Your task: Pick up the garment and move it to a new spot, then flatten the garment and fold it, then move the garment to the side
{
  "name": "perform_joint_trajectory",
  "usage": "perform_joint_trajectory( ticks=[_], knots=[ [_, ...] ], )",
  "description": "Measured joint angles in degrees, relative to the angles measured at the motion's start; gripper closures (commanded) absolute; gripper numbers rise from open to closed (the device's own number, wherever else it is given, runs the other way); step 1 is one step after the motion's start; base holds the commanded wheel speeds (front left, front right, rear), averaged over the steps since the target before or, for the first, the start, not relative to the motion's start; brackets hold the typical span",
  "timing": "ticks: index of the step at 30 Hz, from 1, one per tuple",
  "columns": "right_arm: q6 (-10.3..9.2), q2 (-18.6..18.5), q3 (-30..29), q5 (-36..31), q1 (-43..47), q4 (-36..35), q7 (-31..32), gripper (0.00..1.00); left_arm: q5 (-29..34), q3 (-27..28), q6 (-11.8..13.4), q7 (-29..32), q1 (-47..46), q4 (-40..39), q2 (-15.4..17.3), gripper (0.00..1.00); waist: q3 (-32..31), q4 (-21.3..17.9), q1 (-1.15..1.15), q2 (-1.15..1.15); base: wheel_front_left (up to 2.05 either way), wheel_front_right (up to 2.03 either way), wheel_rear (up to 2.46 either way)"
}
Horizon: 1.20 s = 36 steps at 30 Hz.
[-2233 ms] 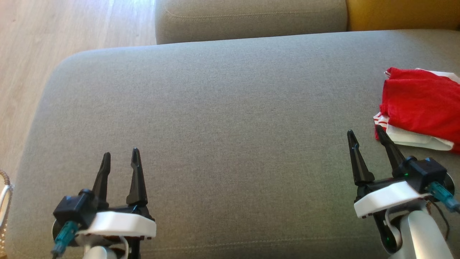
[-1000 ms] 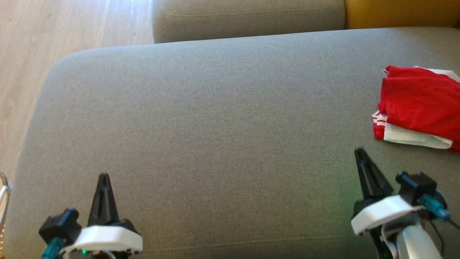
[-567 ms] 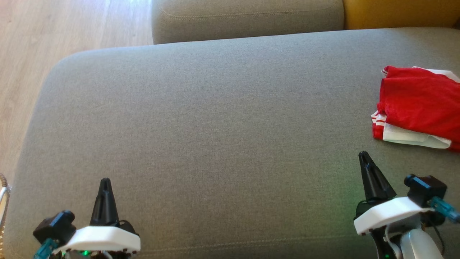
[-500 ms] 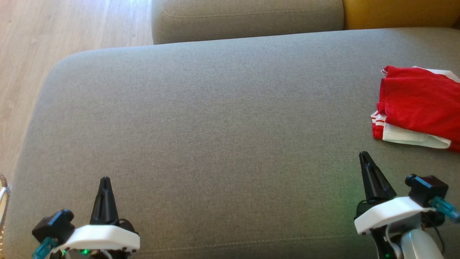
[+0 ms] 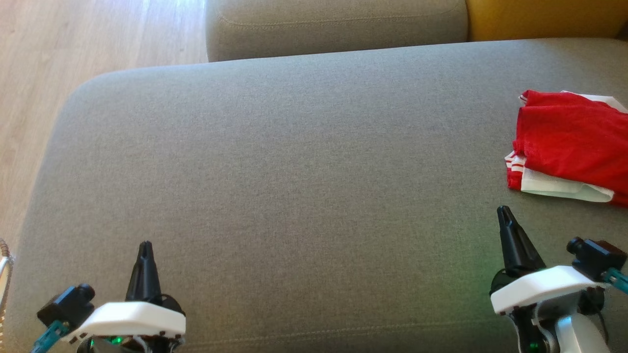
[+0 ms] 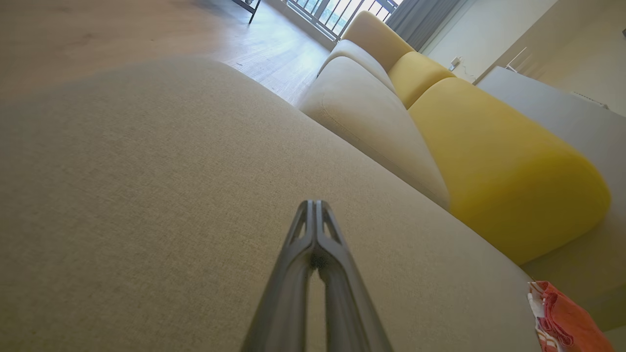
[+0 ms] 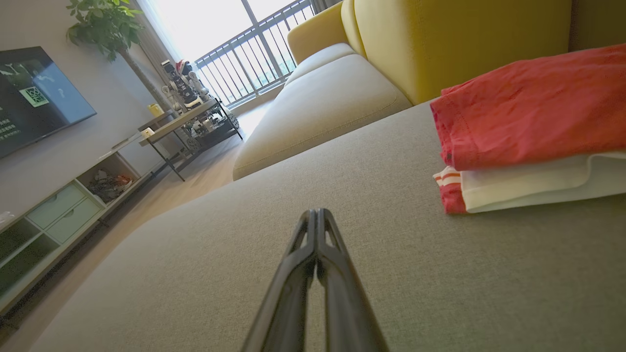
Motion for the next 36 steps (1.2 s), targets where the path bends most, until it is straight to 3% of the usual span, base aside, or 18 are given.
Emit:
perform_joint_trajectory(
  ticks=[36],
  knots=[
    [0.0,0.1,-1.2,24.6,0.0,-0.4,5.9,1.0,-20.8,2.1,-3.5,5.4,-2.8,2.8,0.4,1.0,-0.4,-0.4,0.0,0.0,0.0,0.0,0.0]
  ],
)
